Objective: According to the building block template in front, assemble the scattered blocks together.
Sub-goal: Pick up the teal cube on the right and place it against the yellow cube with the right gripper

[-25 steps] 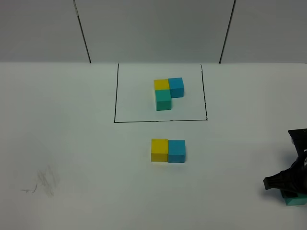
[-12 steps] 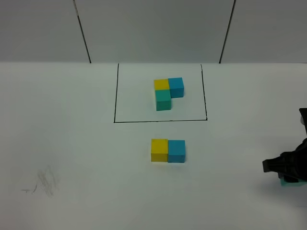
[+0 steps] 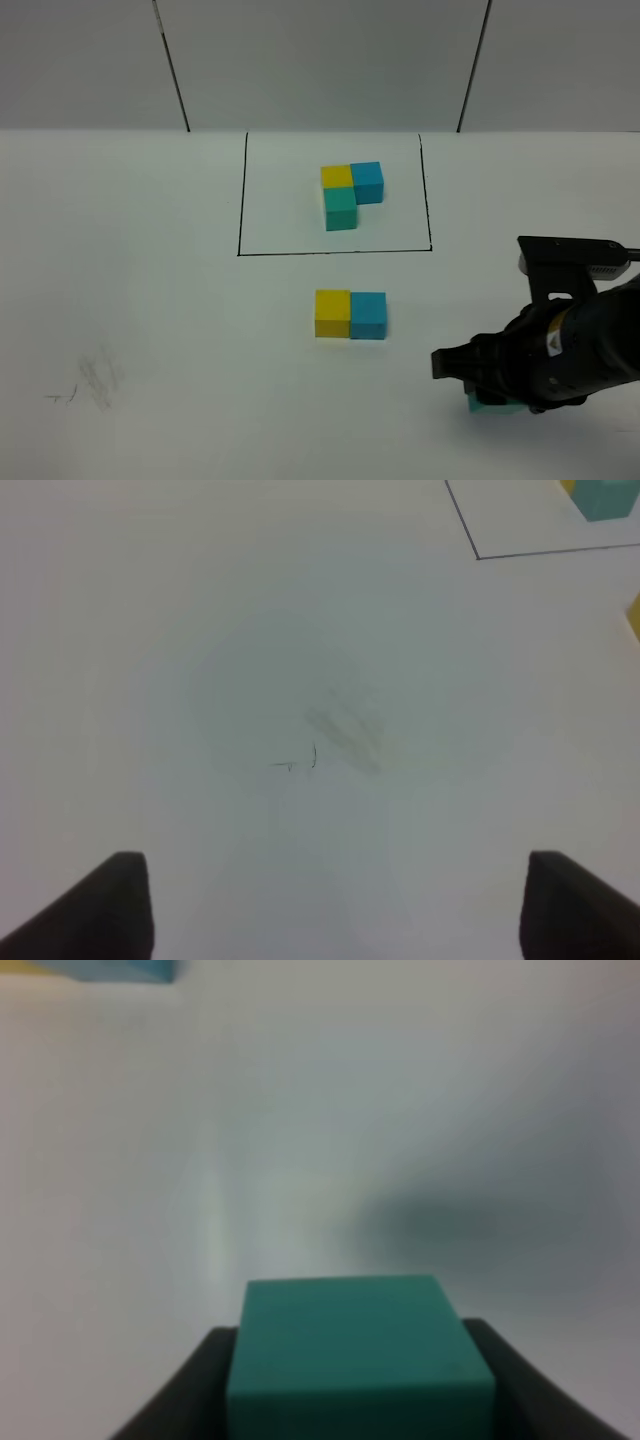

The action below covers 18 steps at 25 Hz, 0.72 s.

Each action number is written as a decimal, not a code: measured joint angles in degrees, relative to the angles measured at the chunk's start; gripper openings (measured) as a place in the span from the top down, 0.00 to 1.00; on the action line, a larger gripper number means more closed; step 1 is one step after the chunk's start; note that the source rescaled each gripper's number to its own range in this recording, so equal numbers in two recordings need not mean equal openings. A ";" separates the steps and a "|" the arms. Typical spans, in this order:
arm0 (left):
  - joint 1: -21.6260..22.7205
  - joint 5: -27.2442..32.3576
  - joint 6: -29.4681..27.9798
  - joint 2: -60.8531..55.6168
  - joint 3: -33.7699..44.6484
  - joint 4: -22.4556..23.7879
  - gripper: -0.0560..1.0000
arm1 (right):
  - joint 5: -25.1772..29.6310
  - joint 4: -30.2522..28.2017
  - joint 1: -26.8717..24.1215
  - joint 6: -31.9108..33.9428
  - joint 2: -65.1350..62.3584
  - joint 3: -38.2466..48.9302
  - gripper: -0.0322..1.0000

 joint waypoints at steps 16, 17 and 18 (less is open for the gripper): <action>0.00 0.00 -0.04 0.00 0.00 0.00 0.31 | 15.06 -11.37 19.21 35.69 21.49 -23.76 0.97; 0.00 0.00 -0.04 0.00 0.00 0.00 0.31 | 14.20 -10.02 19.34 34.16 22.39 -24.33 0.97; 0.00 0.00 -0.04 0.00 0.00 0.00 0.31 | 12.76 -8.54 19.49 32.54 23.14 -24.66 0.97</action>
